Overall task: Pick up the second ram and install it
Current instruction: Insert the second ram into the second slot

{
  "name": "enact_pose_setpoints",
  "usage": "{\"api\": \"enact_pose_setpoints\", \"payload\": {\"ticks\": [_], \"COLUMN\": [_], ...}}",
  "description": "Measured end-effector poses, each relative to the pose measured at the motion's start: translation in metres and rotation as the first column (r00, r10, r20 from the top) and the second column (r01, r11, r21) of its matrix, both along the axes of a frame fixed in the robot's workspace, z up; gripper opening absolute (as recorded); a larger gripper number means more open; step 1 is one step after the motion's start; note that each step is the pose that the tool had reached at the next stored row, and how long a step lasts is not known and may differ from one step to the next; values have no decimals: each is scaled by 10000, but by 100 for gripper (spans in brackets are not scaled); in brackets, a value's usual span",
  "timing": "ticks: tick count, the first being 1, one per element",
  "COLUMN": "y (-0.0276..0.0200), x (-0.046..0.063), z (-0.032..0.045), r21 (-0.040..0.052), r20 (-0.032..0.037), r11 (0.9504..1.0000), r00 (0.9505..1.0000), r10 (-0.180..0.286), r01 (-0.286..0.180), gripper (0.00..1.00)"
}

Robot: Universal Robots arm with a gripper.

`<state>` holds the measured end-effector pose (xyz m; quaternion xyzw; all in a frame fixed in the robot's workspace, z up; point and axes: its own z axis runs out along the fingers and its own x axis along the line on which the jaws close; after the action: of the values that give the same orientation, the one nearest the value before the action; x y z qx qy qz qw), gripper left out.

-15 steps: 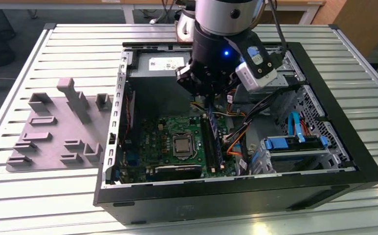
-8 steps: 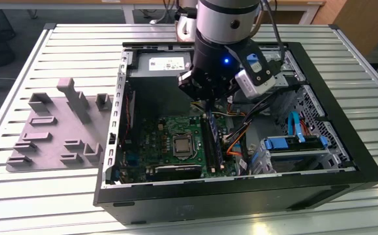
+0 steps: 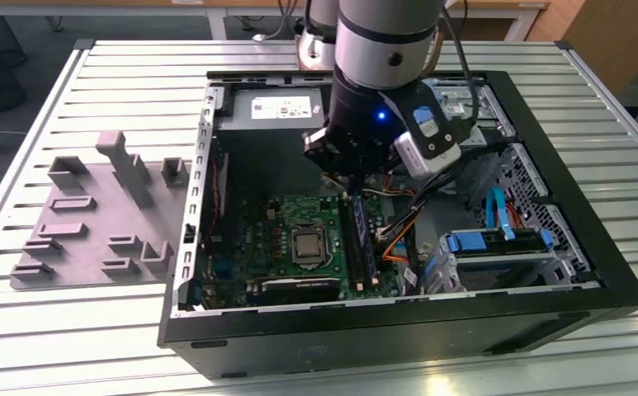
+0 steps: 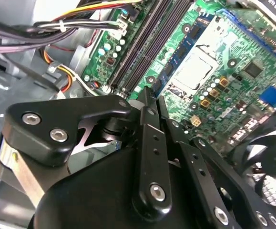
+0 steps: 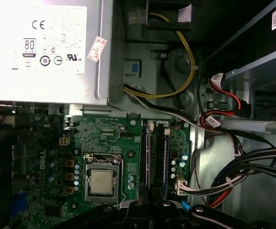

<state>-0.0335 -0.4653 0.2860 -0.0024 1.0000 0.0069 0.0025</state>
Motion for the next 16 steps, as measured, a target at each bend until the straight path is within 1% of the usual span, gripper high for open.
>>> {"api": "enact_pose_setpoints", "payload": {"ticks": [3, 8, 16], "y": [-6, -39, -40], "x": [0, 5, 31], "z": [-54, -146, -290], "r21": [1, 1, 0], "r20": [0, -5, -7], "r11": [10000, 10000, 10000], "r00": [10000, 10000, 10000], "r10": [-49, -38, -35], "r01": [49, 38, 35], "gripper": [14, 14, 14]}}
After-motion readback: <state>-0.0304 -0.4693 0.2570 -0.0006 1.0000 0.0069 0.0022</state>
